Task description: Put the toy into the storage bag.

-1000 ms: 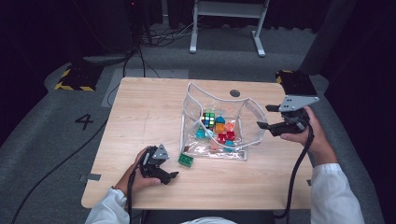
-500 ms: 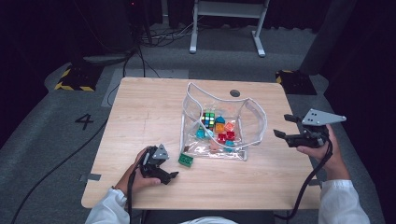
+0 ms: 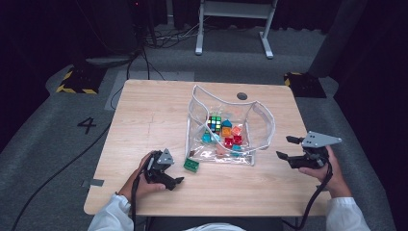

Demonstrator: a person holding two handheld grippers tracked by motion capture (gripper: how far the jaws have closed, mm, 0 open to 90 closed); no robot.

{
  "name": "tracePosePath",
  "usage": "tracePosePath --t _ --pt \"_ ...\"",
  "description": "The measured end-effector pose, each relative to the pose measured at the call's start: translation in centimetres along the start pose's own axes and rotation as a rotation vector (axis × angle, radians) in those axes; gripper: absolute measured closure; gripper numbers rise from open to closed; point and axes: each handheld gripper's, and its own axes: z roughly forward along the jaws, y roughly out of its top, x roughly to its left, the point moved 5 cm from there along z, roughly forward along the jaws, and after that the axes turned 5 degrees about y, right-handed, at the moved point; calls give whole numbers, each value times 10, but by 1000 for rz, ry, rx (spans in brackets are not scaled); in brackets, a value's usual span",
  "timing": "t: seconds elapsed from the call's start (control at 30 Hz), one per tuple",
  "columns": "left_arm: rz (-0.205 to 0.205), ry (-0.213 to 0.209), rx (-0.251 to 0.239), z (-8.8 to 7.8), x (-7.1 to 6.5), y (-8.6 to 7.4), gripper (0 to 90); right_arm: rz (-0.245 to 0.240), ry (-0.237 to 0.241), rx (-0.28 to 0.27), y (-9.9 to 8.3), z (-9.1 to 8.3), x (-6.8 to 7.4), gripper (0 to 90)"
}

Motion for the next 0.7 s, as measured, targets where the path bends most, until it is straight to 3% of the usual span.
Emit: tracePosePath --t 0.23,0.3,0.57,0.7 --pt "1 1 0 0 0 0 41 30 61 -16 -13 23 21 311" --pt "0 1 0 0 0 0 41 44 101 -28 -16 29 30 315" --pt "1 2 0 0 0 0 41 33 161 -3 -24 60 62 347" --pt "0 1 0 0 0 0 41 4 193 21 -24 77 79 364"
